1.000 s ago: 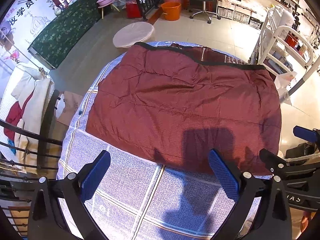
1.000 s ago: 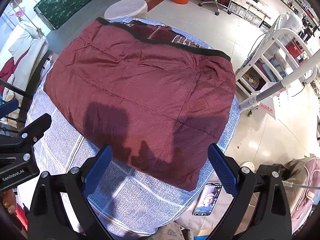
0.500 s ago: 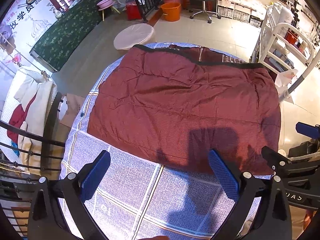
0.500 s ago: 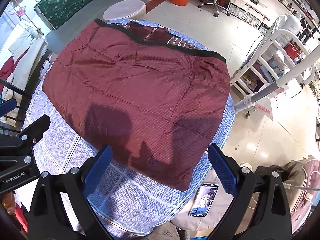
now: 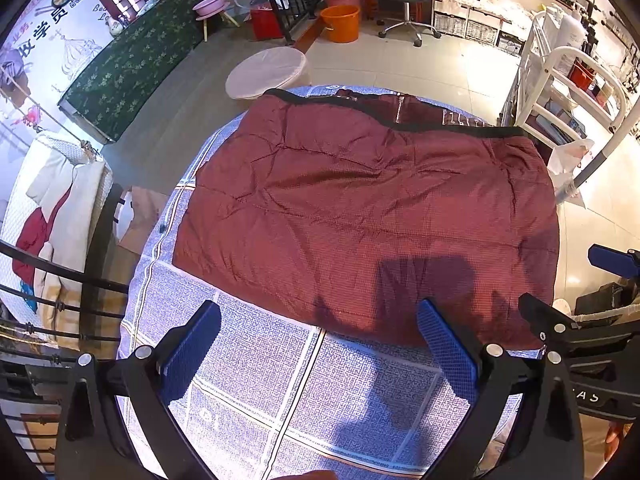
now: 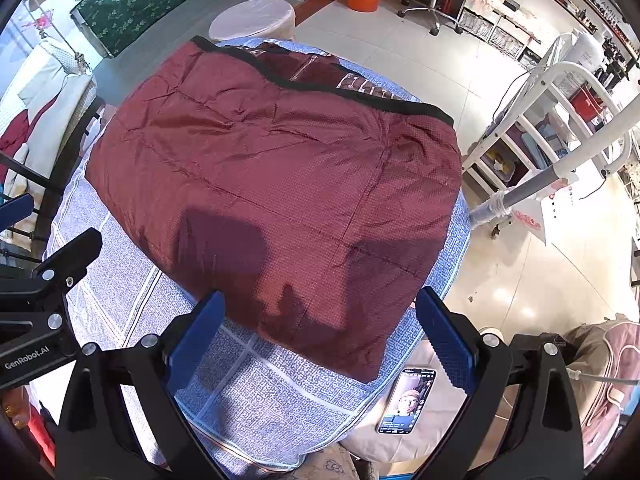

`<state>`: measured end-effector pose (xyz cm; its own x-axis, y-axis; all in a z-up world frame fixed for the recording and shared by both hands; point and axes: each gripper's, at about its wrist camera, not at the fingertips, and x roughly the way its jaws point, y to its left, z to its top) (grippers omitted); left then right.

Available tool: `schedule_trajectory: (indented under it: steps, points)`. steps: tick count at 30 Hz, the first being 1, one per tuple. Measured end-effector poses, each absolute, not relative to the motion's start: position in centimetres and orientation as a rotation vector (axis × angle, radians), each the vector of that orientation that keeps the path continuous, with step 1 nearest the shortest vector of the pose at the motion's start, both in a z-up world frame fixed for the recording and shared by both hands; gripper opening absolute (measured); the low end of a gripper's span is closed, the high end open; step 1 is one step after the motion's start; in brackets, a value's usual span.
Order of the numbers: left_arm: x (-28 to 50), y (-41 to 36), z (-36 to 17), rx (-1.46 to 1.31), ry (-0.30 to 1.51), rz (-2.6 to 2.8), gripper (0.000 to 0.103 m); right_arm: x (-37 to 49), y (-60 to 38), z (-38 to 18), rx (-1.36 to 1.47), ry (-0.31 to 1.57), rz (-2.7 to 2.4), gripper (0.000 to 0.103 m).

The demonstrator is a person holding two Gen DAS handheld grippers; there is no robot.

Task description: Fold large clothes

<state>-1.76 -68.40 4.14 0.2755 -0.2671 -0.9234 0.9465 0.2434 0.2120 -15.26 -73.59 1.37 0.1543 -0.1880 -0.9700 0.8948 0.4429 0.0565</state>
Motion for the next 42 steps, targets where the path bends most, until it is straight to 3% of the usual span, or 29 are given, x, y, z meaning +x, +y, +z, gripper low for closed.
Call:
schedule_trajectory:
  steps: [42]
  points:
    - [-0.3, -67.3, 3.8, 0.900, 0.957, -0.964, 0.097, -14.9, -73.8, 1.8, 0.744, 1.150, -0.907, 0.095]
